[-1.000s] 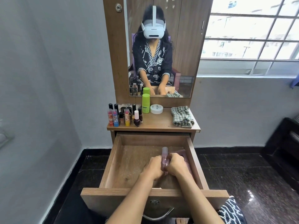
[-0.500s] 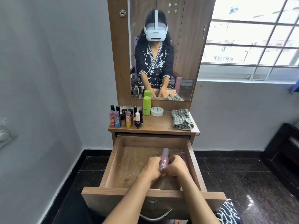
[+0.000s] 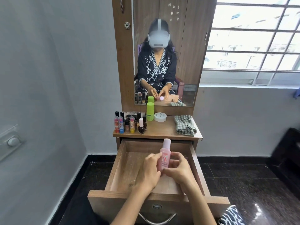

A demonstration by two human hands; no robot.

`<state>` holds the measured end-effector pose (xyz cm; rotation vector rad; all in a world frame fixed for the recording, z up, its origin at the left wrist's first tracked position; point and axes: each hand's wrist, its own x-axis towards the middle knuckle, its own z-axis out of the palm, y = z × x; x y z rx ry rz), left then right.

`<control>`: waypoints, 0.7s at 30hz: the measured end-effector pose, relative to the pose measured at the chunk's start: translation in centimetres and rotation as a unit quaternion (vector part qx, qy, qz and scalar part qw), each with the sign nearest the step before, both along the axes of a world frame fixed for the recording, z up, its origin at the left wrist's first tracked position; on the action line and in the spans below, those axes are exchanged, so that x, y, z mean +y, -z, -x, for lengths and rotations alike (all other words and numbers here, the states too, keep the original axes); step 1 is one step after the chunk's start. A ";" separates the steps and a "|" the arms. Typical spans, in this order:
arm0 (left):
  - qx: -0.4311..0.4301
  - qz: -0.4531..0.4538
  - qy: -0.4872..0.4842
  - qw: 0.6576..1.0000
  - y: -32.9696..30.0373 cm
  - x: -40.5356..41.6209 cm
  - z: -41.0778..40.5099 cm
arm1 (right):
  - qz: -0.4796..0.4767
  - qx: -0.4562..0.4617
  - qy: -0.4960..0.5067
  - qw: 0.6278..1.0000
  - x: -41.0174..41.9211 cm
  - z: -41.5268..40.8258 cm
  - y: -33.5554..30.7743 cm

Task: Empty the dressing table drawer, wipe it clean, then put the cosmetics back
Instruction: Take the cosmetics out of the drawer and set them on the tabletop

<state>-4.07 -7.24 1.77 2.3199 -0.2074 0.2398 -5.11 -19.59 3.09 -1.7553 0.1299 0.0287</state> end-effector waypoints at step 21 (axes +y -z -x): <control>-0.051 0.182 -0.021 0.982 -7.2 -0.4 -7.2 | -0.027 -0.132 -0.010 0.991 1.1 -9.0 -7.1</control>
